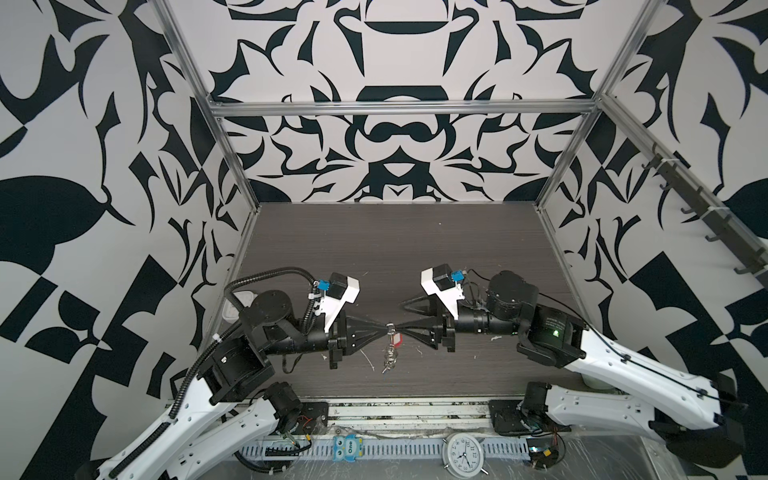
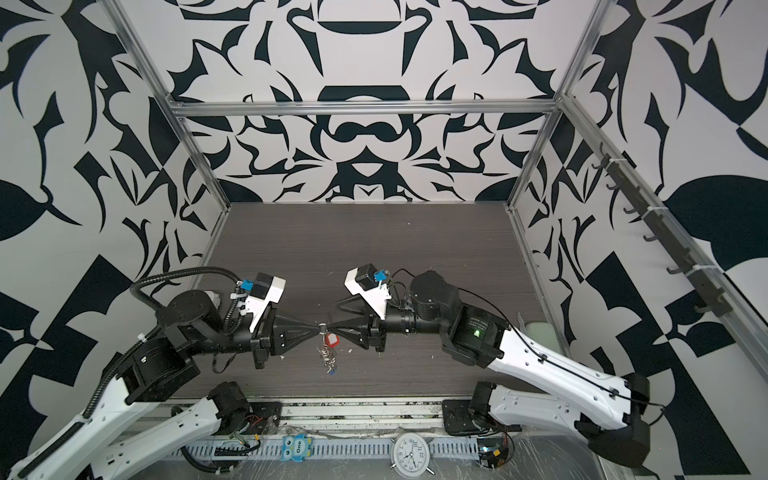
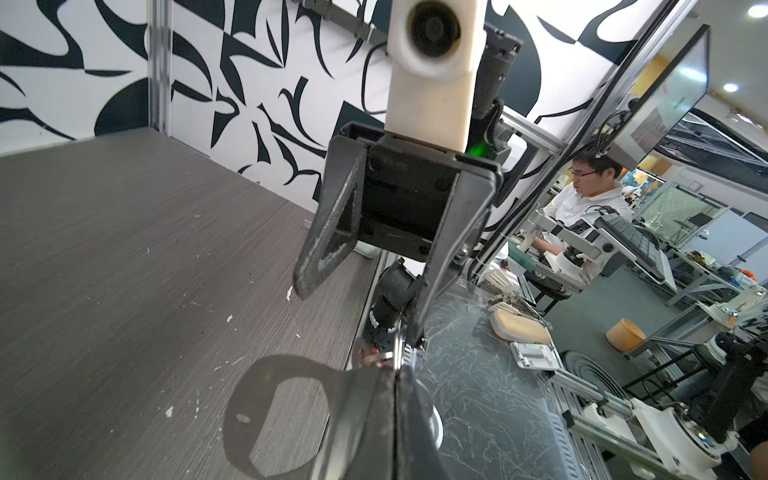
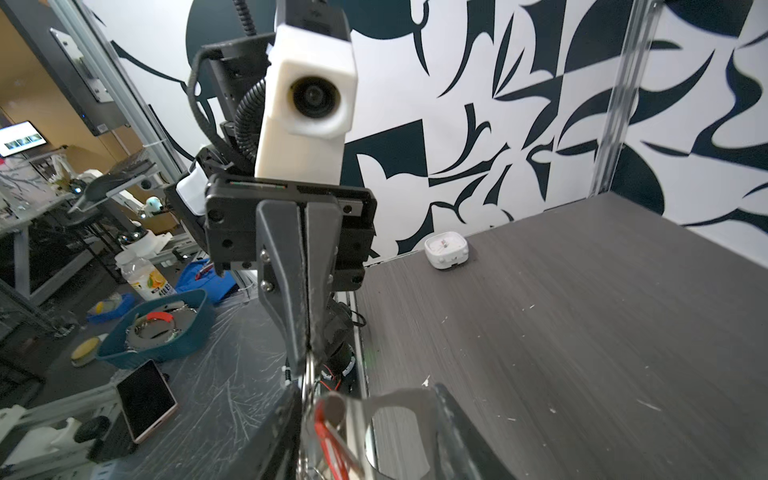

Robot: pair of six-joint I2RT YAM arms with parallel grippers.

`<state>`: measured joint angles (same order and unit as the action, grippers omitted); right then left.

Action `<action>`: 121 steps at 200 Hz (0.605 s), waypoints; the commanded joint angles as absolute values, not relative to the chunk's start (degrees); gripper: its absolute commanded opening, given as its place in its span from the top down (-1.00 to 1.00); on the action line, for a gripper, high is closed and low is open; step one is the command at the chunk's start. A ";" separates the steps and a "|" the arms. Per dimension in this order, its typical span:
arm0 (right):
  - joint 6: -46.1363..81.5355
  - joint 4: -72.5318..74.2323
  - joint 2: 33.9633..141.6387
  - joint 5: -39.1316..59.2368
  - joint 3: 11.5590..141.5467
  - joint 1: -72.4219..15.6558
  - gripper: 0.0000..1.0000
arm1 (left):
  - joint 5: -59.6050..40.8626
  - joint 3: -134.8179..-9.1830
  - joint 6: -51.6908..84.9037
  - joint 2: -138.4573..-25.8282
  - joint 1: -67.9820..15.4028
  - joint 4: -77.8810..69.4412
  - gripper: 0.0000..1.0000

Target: Remove the keys from the keyring

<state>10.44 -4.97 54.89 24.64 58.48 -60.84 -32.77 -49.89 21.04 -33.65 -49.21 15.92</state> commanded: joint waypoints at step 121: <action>9.38 4.64 55.44 33.74 54.84 -60.97 0.06 | -33.13 -48.19 22.44 -30.76 -49.39 8.05 1.00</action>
